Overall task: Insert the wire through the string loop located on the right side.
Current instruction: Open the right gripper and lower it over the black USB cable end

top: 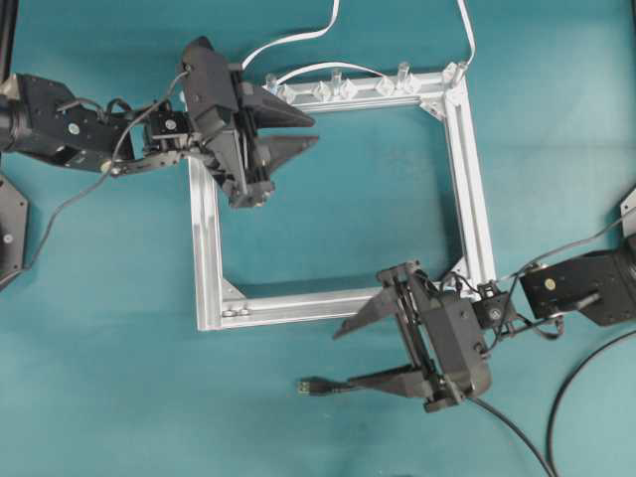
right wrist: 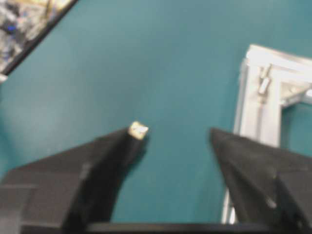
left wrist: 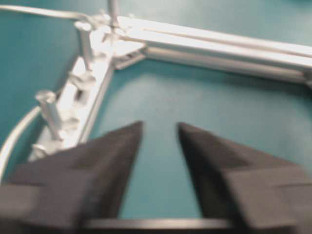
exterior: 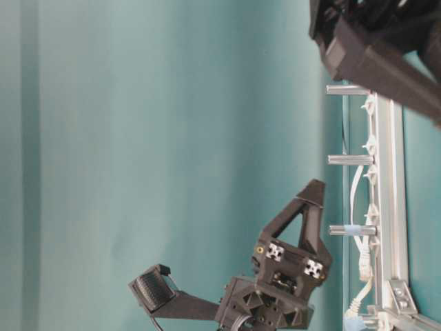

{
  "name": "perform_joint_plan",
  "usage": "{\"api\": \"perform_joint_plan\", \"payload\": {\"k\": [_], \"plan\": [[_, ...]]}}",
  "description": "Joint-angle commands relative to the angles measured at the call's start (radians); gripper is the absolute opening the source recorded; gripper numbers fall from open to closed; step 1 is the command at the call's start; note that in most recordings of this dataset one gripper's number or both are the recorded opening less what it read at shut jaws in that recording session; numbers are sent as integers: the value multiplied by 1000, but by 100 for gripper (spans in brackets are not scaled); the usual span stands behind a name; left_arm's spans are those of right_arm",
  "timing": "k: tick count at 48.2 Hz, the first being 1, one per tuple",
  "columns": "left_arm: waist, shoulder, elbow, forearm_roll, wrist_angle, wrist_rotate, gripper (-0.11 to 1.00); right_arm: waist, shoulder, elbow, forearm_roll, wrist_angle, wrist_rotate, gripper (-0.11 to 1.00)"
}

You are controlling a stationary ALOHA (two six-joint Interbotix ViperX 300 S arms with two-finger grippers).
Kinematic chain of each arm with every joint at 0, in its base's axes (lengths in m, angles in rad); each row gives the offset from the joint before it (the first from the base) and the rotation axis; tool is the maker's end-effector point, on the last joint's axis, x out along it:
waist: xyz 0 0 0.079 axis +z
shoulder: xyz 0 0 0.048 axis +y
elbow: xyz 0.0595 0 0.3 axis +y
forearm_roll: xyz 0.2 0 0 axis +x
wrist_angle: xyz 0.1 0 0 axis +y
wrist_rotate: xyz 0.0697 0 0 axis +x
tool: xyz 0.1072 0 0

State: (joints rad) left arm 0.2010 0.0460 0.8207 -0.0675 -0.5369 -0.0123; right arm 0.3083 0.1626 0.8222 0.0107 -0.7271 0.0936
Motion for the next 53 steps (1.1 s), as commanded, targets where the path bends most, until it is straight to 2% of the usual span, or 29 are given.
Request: {"api": "perform_joint_plan", "payload": {"k": [1, 4, 6, 14, 21, 30, 37, 41, 53], "plan": [[-11, -35, -9, 3, 12, -9, 63, 25, -17, -15, 61, -9, -3, 81], [-11, -40, -8, 3, 20, -9, 76, 38, -18, -15, 109, -9, -6, 81], [-11, -41, -6, 5, 23, -9, 79, 48, -18, -15, 132, -9, -8, 81], [-11, -43, 3, 3, 25, -9, 78, 77, -17, -14, 204, -9, -17, 81], [-11, -43, 6, 3, 25, -9, 78, 110, -18, -9, 288, -9, -46, 81], [-11, -41, 6, 3, 25, -9, 78, 183, -18, -8, 468, -15, -110, 81], [-11, -43, 8, 5, 25, -9, 78, 216, -17, -18, 569, -21, -195, 81], [-11, -43, 8, 3, 25, -9, 78, 221, -17, -20, 592, -21, -224, 81], [-11, -43, 6, 3, 25, -9, 78, 224, 26, -25, 594, -15, -227, 80]]}}
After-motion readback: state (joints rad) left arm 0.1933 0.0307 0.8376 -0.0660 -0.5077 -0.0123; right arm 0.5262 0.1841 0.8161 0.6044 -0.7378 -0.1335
